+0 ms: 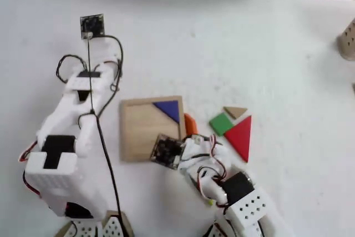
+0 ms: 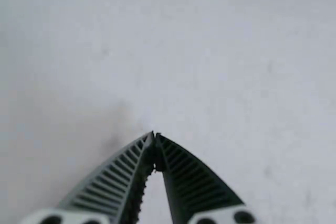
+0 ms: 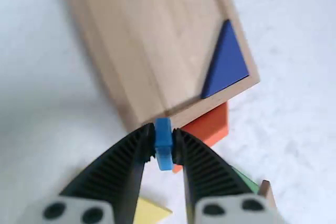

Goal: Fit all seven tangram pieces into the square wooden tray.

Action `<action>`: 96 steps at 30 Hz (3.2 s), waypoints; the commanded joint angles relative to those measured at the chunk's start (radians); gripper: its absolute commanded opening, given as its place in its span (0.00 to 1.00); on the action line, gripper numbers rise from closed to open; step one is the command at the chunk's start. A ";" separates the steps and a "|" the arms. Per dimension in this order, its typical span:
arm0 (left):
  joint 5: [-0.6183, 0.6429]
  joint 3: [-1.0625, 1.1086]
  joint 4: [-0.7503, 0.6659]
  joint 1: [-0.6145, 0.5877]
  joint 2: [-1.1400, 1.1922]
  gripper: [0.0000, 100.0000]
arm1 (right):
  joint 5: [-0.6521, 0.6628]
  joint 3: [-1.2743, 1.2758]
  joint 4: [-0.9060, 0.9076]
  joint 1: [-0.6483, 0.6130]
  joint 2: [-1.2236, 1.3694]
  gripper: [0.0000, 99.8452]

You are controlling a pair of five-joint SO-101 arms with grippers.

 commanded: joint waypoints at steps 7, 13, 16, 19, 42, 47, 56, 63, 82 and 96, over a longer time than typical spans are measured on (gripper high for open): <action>-0.003 -0.063 0.005 -0.030 -0.012 0.02 | -0.054 -0.249 -0.027 -0.203 0.163 0.02; -0.003 -0.063 0.005 -0.030 -0.012 0.02 | -0.054 -0.574 -0.027 -0.225 0.674 0.02; -0.003 -0.063 0.005 -0.030 -0.012 0.02 | -0.061 -0.733 -0.039 -0.231 0.891 0.02; -0.003 -0.063 0.005 -0.030 -0.012 0.02 | -0.063 -0.832 -0.088 -0.236 1.063 0.02; -0.002 -0.077 0.008 -0.071 -0.012 0.02 | -0.236 -0.930 0.130 -0.067 0.984 0.23; -0.002 -0.107 0.074 -0.071 -0.010 0.02 | -0.417 -0.839 0.076 0.053 0.865 0.23; -0.002 -0.117 0.054 -0.038 -0.001 0.02 | -0.592 -0.738 0.064 0.246 0.789 0.02; 0.123 -0.207 -0.034 0.056 0.108 0.02 | -0.591 -0.615 -0.010 0.317 0.789 0.02; 0.126 -1.324 0.882 0.143 0.760 0.02 | -0.591 -0.603 -0.056 0.349 0.791 0.02; 0.124 -1.709 1.284 0.266 0.974 0.02 | -0.529 -0.601 -0.087 0.372 0.791 0.02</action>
